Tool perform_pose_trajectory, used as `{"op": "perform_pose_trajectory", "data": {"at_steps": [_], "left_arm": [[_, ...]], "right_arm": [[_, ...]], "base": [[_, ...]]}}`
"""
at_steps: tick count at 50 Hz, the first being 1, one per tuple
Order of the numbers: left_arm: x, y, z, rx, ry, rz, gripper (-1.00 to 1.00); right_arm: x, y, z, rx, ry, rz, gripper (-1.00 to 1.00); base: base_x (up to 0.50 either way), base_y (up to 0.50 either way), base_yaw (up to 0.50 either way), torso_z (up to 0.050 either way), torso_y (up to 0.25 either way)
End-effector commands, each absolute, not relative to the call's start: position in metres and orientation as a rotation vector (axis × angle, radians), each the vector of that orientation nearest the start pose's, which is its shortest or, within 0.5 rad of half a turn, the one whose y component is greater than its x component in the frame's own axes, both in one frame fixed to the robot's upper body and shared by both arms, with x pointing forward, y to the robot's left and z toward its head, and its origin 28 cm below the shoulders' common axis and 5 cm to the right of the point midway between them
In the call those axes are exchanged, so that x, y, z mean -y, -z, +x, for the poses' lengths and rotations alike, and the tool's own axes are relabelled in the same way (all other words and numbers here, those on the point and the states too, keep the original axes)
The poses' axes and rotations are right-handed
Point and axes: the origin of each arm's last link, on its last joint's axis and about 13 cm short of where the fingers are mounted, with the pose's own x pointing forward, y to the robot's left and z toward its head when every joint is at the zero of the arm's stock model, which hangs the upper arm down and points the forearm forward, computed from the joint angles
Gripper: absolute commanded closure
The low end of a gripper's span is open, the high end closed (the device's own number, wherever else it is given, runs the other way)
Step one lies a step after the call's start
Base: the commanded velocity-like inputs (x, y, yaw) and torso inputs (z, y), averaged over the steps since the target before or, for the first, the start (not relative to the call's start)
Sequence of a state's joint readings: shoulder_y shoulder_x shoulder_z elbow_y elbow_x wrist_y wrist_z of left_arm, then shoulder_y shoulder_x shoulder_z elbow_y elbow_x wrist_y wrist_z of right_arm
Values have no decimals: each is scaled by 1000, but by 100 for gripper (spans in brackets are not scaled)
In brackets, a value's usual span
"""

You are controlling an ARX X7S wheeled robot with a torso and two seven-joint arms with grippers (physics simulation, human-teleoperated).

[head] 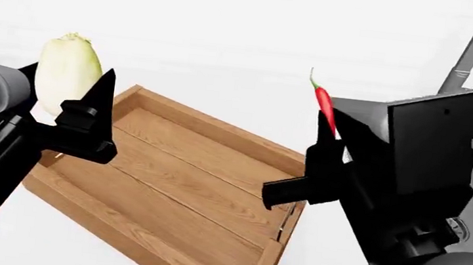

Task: Pick up the fruits and vegetables and place them in the sink. Turn on the sink faucet to wash them. Then turn the sink off and put them in the tray.

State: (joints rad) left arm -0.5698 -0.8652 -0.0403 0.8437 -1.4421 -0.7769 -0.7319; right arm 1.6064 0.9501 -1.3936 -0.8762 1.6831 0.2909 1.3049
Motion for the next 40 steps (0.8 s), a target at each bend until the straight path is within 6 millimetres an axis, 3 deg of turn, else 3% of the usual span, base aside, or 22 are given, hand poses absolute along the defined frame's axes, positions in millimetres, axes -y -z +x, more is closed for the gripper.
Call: {"op": "perform_pose_trajectory", "data": {"at_steps": [1, 8, 18, 29, 35, 36, 40], "left_arm": [[-258, -257, 180, 209, 176, -22, 100], [-259, -256, 181, 208, 171, -27, 100], [-261, -254, 182, 204, 164, -30, 100], [-261, -253, 184, 197, 164, -32, 100], [-261, -252, 186, 193, 165, -35, 100], [-261, -252, 186, 191, 165, -34, 100], [-261, -251, 187, 189, 165, -36, 100]], "right_arm": [[58, -289, 176, 31, -277, -272, 100], [40, -283, 192, -14, -356, -297, 100], [19, -251, 215, -114, -456, -278, 100], [14, -210, 221, -232, -499, -272, 100], [15, -203, 223, -262, -503, -270, 100], [15, -204, 224, -265, -504, -268, -100], [16, -206, 224, -265, -508, -265, -100]], "base": [[0, 0, 0, 0, 0], [0, 0, 0, 0, 1], [0, 0, 0, 0, 0], [0, 0, 0, 0, 1], [0, 0, 0, 0, 0], [0, 0, 0, 0, 0], [0, 0, 0, 0, 0]]}}
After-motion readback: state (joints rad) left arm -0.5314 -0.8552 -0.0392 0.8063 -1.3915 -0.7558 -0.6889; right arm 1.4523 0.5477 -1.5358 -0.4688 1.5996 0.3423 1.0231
